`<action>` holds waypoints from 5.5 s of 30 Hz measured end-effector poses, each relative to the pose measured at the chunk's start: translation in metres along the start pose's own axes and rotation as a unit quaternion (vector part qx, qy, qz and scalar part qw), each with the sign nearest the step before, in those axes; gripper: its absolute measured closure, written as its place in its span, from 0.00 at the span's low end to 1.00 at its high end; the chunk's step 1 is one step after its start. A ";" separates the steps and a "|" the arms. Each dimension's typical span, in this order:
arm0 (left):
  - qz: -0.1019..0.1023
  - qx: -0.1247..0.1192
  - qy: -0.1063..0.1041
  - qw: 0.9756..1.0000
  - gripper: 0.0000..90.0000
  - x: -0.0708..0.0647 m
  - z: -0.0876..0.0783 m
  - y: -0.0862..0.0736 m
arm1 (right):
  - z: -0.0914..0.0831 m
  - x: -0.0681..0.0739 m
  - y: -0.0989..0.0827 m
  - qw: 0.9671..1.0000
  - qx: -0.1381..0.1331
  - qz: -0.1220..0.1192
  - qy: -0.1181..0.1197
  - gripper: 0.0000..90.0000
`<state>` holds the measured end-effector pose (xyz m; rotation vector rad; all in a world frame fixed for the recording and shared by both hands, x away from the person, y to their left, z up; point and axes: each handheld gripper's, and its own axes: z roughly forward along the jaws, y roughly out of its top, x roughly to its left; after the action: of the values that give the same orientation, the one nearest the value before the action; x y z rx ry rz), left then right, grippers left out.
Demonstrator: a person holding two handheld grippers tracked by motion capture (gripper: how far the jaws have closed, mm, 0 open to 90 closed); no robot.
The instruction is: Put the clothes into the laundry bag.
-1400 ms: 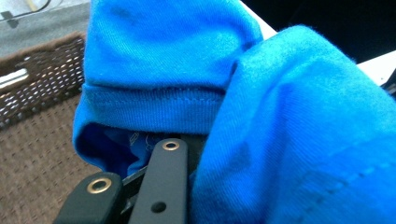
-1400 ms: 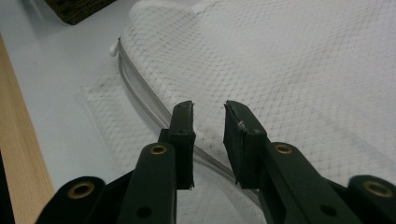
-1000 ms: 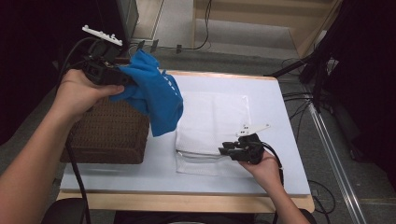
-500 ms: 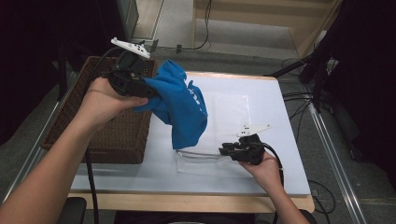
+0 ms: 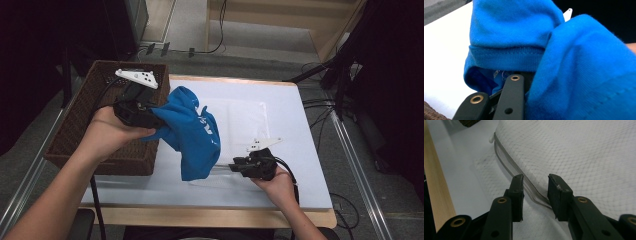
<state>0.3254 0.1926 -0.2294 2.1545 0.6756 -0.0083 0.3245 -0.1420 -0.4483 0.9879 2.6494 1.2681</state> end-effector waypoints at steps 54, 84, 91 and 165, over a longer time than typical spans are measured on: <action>0.001 0.011 -0.021 1.000 0.83 -0.008 0.016 -0.013 | 0.040 -0.013 0.004 0.993 0.025 -0.068 -0.089 0.57; 0.000 0.004 -0.031 1.000 0.83 -0.010 0.012 -0.016 | 0.031 -0.022 0.012 0.998 0.034 0.011 -0.052 0.96; 0.000 0.007 -0.030 1.000 0.83 -0.010 0.012 -0.017 | 0.033 -0.024 0.008 0.998 0.039 0.020 -0.043 0.89; -0.008 0.011 -0.062 0.998 0.83 -0.022 0.053 -0.040 | -0.009 -0.023 0.044 0.999 -0.031 0.038 -0.020 1.00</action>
<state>0.2999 0.1626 -0.2875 2.1506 0.6220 -0.1579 0.3626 -0.1410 -0.4160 1.1014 2.5503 1.3215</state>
